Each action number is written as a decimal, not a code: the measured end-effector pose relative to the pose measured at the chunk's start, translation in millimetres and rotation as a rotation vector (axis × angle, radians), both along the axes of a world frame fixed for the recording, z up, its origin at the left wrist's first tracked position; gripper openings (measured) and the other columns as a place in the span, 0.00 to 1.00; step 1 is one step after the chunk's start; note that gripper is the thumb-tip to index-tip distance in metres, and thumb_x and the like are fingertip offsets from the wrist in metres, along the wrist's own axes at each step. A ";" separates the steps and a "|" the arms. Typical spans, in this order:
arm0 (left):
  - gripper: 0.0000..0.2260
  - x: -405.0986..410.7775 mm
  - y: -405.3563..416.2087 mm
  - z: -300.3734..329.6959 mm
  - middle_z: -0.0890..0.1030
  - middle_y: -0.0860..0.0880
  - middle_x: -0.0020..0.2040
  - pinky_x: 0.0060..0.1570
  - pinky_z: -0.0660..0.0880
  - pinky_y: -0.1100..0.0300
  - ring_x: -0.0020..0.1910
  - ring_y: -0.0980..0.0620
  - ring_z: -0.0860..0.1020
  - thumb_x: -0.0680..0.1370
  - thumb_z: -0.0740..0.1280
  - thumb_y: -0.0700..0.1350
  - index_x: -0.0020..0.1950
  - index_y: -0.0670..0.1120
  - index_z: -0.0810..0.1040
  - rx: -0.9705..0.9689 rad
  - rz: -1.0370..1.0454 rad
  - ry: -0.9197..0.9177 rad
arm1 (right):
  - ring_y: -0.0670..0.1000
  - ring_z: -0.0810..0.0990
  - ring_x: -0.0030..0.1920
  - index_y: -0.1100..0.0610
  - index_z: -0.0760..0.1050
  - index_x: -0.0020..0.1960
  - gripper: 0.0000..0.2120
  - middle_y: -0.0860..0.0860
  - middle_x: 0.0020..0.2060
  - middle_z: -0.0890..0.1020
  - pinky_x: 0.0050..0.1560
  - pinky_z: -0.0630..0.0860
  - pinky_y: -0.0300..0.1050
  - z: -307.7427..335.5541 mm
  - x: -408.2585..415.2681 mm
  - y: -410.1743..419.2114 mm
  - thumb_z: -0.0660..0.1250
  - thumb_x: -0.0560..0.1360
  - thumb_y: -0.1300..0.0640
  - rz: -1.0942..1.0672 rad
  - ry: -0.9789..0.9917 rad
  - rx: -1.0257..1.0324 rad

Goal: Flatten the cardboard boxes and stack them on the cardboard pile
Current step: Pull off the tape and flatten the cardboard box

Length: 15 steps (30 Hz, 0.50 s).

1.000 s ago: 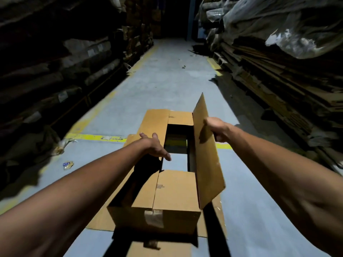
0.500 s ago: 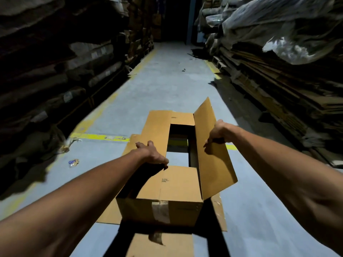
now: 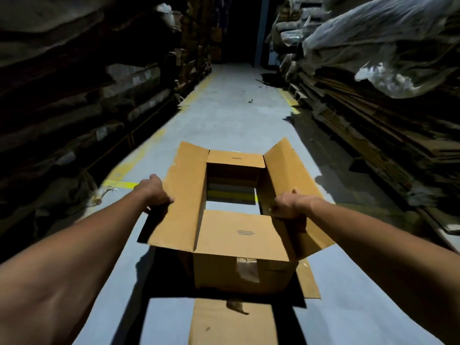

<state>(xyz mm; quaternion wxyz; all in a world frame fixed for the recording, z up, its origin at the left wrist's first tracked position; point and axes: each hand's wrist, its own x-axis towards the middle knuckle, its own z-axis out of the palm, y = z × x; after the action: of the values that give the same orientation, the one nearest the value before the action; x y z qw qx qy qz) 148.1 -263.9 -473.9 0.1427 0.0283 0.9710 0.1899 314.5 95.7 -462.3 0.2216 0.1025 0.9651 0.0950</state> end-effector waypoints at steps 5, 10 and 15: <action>0.34 6.6 1.9 -6.7 0.73 0.39 0.70 0.64 0.76 0.49 0.68 0.38 0.75 0.75 0.75 0.60 0.74 0.45 0.68 -0.263 -0.230 0.066 | 0.46 0.73 0.34 0.52 0.72 0.37 0.28 0.48 0.35 0.73 0.44 0.73 0.44 32.2 -8.1 -35.5 0.53 0.84 0.33 -0.318 0.009 -0.671; 0.42 32.5 37.9 14.3 0.71 0.38 0.77 0.68 0.70 0.49 0.73 0.38 0.72 0.79 0.59 0.73 0.76 0.39 0.72 -0.247 -0.279 -0.108 | 0.52 0.82 0.40 0.58 0.87 0.46 0.14 0.55 0.43 0.84 0.43 0.81 0.45 58.4 -7.3 -40.4 0.64 0.84 0.58 -0.352 -0.602 -0.556; 0.23 74.8 63.3 27.1 0.74 0.37 0.73 0.61 0.73 0.50 0.70 0.38 0.75 0.87 0.57 0.50 0.76 0.35 0.71 -0.157 -0.192 -0.305 | 0.55 0.80 0.55 0.64 0.76 0.70 0.17 0.58 0.63 0.80 0.54 0.76 0.47 27.6 18.6 -41.7 0.59 0.86 0.59 -0.273 -0.040 -0.177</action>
<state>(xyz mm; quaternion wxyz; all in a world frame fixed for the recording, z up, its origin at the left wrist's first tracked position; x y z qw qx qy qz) 223.0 -200.6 -446.9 0.3073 0.0806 0.9428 0.1014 333.1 54.1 -434.7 0.2597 0.2108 0.9422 -0.0193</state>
